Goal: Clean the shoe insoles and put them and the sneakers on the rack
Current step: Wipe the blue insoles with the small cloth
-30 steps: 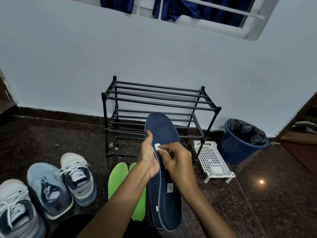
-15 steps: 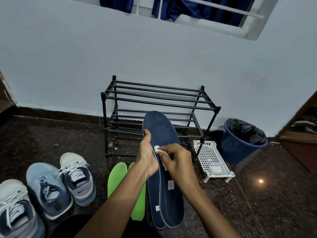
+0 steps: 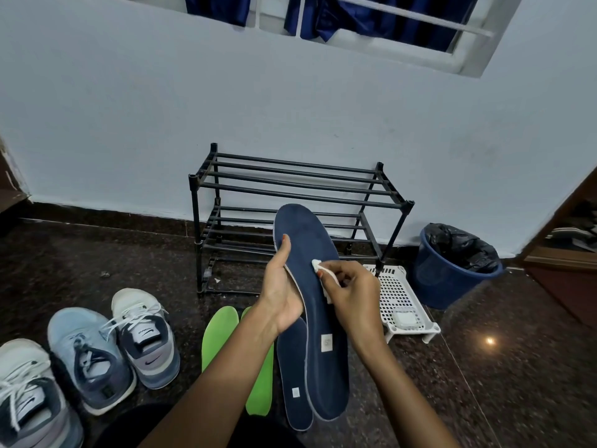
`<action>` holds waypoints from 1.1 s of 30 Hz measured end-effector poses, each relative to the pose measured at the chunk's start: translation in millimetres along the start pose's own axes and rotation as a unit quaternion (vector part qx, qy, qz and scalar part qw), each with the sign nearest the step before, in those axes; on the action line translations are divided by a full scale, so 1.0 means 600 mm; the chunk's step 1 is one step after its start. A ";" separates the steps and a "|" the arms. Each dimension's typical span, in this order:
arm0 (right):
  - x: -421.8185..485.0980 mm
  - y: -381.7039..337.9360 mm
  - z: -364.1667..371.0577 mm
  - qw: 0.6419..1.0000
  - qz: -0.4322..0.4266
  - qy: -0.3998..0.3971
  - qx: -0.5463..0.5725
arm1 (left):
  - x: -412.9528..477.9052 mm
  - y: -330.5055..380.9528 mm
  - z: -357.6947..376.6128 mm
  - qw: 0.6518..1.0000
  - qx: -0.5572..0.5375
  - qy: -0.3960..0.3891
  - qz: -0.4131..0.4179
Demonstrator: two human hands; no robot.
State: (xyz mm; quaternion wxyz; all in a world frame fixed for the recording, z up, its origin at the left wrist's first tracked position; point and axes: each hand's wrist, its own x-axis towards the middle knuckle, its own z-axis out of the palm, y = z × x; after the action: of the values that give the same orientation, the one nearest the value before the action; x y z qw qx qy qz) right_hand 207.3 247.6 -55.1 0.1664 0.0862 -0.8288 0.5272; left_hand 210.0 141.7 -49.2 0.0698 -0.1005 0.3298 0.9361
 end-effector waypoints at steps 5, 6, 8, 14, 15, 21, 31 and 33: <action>0.012 -0.007 0.005 0.999 -0.003 0.030 0.019 | -0.004 -0.011 0.004 0.999 0.018 -0.034 0.000; 0.013 -0.009 0.006 0.999 -0.002 0.031 0.021 | -0.005 -0.012 0.004 0.999 0.023 -0.036 -0.001; 0.015 -0.012 0.008 0.999 0.006 0.028 0.030 | -0.004 -0.014 0.002 0.999 0.032 -0.031 0.000; 0.012 -0.011 0.017 1.000 -0.015 -0.001 0.011 | 0.001 -0.018 -0.007 0.999 0.011 -0.040 -0.017; 0.010 -0.009 0.018 0.999 -0.036 -0.009 -0.010 | 0.004 -0.018 -0.010 0.999 0.011 -0.039 -0.016; -0.019 -0.005 0.014 0.984 -0.117 -0.094 -0.099 | 0.019 -0.013 -0.021 0.999 0.007 -0.031 0.006; -0.010 -0.010 0.015 0.983 -0.129 -0.067 -0.113 | 0.015 -0.020 -0.022 0.998 0.027 -0.061 -0.012; -0.018 -0.010 0.016 0.982 -0.133 -0.080 -0.104 | 0.017 -0.021 -0.025 0.998 0.023 -0.058 -0.006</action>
State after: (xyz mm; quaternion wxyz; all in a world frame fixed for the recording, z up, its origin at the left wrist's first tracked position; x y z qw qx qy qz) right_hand 217.4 236.2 -57.5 0.1765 0.2192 -0.8709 0.4028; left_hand 204.6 142.4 -70.5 0.0970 -0.0464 0.3464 0.9319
